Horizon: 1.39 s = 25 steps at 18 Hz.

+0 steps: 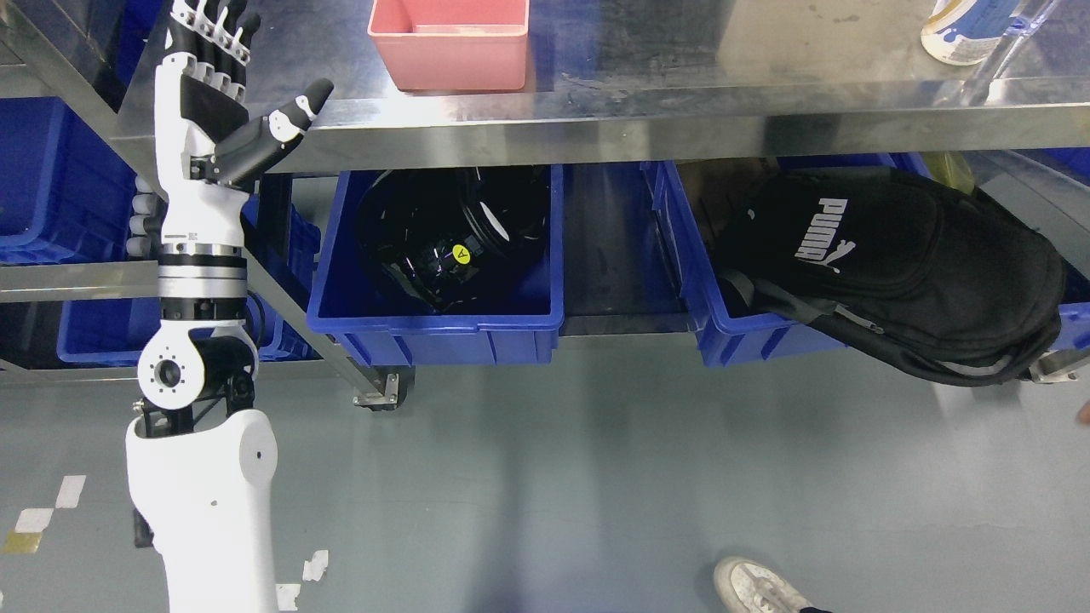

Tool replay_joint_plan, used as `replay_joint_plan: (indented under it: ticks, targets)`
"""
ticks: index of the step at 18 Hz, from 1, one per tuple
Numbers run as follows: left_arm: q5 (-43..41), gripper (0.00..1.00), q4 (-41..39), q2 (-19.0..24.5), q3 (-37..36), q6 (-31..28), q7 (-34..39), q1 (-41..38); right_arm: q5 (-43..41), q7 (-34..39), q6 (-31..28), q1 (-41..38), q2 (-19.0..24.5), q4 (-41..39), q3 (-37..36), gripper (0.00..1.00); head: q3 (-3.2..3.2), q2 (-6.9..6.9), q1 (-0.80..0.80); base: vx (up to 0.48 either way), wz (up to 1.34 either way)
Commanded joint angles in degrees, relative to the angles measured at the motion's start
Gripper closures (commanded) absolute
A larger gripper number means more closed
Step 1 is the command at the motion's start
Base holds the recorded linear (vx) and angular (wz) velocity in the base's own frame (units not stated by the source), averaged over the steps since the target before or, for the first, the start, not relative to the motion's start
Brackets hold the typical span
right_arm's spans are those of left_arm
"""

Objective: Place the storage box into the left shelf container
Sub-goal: 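Raise the left hand up toward the pink box on the shelf top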

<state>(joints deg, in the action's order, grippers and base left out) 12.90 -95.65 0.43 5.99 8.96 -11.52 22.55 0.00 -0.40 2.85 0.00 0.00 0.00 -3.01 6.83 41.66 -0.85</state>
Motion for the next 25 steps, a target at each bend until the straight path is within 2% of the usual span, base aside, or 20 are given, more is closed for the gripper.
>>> replay_joint_plan:
  ticks: [1, 3, 6, 8, 11, 13, 15, 17, 20, 22, 25]
  targets:
    - [0.02, 0.0, -0.41, 0.57, -0.54, 0.01, -0.08, -1.8, -1.23, 0.22, 0.05, 0.17, -1.0, -1.0, 0.02, 0.0, 0.0, 0.0, 0.0, 0.0, 0.0]
    - [-0.07, 0.0, -0.41, 0.57, 0.07, 0.01, -1.21, -0.93, -1.23, 0.23, -0.04, 0.26, -1.0, -1.0, 0.02, 0.0, 0.0, 0.0, 0.0, 0.0, 0.0]
    - [-1.81, 0.0, 0.81, 1.66, 4.71, -0.34, -11.11, 5.9, -1.23, 0.22, 0.05, 0.26, -1.0, -1.0, 0.02, 0.0, 0.0, 0.0, 0.0, 0.0, 0.0]
    - [-4.72, 0.0, 5.98, 9.03, 5.96, -0.34, -20.7, 13.81, -1.23, 0.23, -0.04, 0.17, -1.0, -1.0, 0.02, 0.0, 0.0, 0.0, 0.0, 0.0, 0.0]
    - [-5.69, 0.01, 15.82, 20.09, 3.25, -0.34, -26.44, 24.45, -1.23, 0.22, -0.04, 0.26, -1.0, -1.0, 0.02, 0.0, 0.0, 0.0, 0.0, 0.0, 0.0]
    - [-6.83, 0.01, 20.4, 26.61, -4.98, -0.26, -29.16, 29.37, -1.23, 0.22, -0.04, 0.17, -1.0, -1.0, -0.07, 0.0, 0.0, 0.0, 0.0, 0.0, 0.0]
    - [-6.92, 0.01, 22.69, 29.79, -12.9, -0.17, -33.19, 32.63, -1.23, 0.23, -0.04, 0.17, -1.0, -1.0, 0.02, 0.0, 0.0, 0.0, 0.0, 0.0, 0.0]
    - [-9.89, 0.01, 23.49, 30.16, -18.54, -0.17, -38.29, 34.84, -1.23, 0.23, -0.04, 0.17, -1.0, -1.0, 0.02, 0.0, 0.0, 0.0, 0.0, 0.0, 0.0]
    - [-20.16, 0.02, 24.02, 28.84, -23.55, -0.25, -45.77, 36.25, -1.23, 0.31, -0.04, 0.17, -1.0, -1.0, 0.02, 0.0, 0.0, 0.0, 0.0, 0.0, 0.0]
    - [-24.92, 0.02, 25.33, 27.87, -25.5, -0.25, -46.75, 37.39, -1.23, 0.22, -0.04, 0.26, -1.0, -1.0, 0.02, 0.0, 0.0, 0.0, 0.0, 0.0, 0.0]
    - [-26.78, 0.02, 27.97, 26.56, -26.91, -0.25, -47.45, 41.07, -1.23, 0.23, -0.04, 0.26, -1.0, -1.0, 0.02, 0.0, 0.0, 0.0, 0.0, 0.0, 0.0]
